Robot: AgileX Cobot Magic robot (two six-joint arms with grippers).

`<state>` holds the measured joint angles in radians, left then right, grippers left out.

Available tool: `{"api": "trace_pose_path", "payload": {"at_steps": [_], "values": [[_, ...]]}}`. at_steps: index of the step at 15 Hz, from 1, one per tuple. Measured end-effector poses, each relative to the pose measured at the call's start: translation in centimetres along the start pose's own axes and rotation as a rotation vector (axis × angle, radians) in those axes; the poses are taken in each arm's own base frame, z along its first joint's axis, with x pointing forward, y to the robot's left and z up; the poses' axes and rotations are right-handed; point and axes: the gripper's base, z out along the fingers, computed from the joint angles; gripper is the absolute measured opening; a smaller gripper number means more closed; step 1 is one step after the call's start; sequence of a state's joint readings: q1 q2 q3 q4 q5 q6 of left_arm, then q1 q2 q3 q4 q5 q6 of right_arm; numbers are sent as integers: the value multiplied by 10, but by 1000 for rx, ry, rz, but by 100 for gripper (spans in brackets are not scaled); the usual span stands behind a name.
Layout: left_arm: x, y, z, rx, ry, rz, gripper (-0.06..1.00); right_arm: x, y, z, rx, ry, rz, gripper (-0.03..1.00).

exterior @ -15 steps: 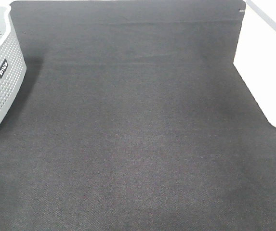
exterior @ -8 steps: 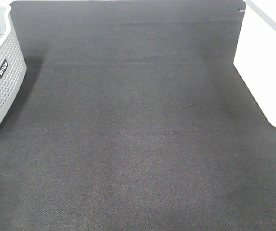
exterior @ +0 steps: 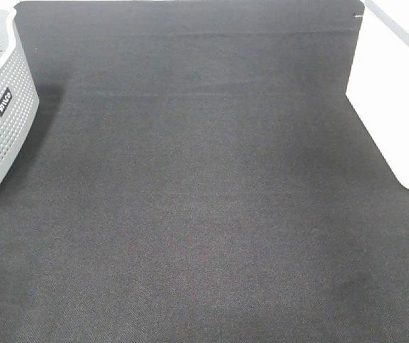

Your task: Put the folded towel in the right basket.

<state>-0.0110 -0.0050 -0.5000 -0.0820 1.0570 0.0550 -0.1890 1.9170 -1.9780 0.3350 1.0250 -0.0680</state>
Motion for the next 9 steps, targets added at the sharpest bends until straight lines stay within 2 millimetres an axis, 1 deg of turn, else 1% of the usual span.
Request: {"api": "trace_pose_path", "payload": {"at_steps": [2,4,5,6,9], "values": [[0,0,0,0,0,0,88,5,36,-11,-44,5,-72,70],[0,0,0,0,0,0,88,14,65,-24,-55,40,-156,70],[0,0,0,0,0,0,88,19,72,-32,-36,69,-189,70],[0,0,0,0,0,0,88,23,74,-39,-18,99,-202,70],[0,0,0,0,0,0,88,27,76,-58,-4,97,-206,70]]}}
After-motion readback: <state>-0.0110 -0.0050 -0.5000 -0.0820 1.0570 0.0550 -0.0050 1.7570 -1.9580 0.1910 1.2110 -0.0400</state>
